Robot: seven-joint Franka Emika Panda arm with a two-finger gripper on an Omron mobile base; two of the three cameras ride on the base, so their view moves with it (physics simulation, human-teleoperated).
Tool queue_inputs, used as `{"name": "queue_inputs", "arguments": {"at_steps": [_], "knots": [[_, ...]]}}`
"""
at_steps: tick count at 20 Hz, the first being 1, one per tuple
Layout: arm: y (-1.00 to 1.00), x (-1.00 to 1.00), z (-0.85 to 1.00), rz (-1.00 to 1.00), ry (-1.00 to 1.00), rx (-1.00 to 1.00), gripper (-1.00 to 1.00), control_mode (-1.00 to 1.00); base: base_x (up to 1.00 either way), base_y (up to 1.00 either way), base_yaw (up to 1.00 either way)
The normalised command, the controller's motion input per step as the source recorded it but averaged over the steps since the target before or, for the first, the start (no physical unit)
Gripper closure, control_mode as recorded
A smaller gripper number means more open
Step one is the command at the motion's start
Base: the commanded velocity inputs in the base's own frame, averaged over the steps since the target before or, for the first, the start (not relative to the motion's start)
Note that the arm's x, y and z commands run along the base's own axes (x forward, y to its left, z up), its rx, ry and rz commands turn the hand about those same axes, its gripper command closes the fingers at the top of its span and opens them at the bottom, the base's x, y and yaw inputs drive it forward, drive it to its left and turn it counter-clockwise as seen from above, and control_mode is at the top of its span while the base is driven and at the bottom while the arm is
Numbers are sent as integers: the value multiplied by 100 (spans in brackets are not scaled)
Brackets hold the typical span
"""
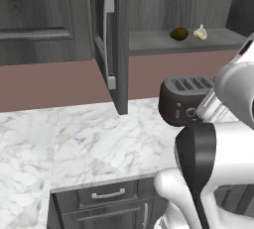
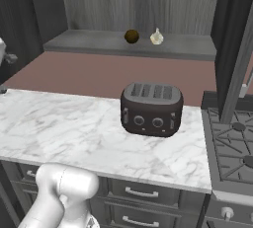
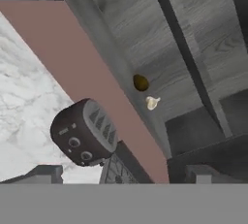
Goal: Pick the avocado, garlic from the counter and place them in the cabinet. Then close the cabinet.
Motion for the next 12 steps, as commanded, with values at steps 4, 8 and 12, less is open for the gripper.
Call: {"name": "queue_inputs", "arguments": {"at_steps": [4, 8, 12], "knots": [[82, -31, 0, 0, 4, -35, -100, -100, 0, 0, 0], [88, -6, 0, 0, 13, -35, -100, -100, 0, 0, 0], [99, 0, -2, 0, 15, -36, -100, -100, 0, 0, 0]]}}
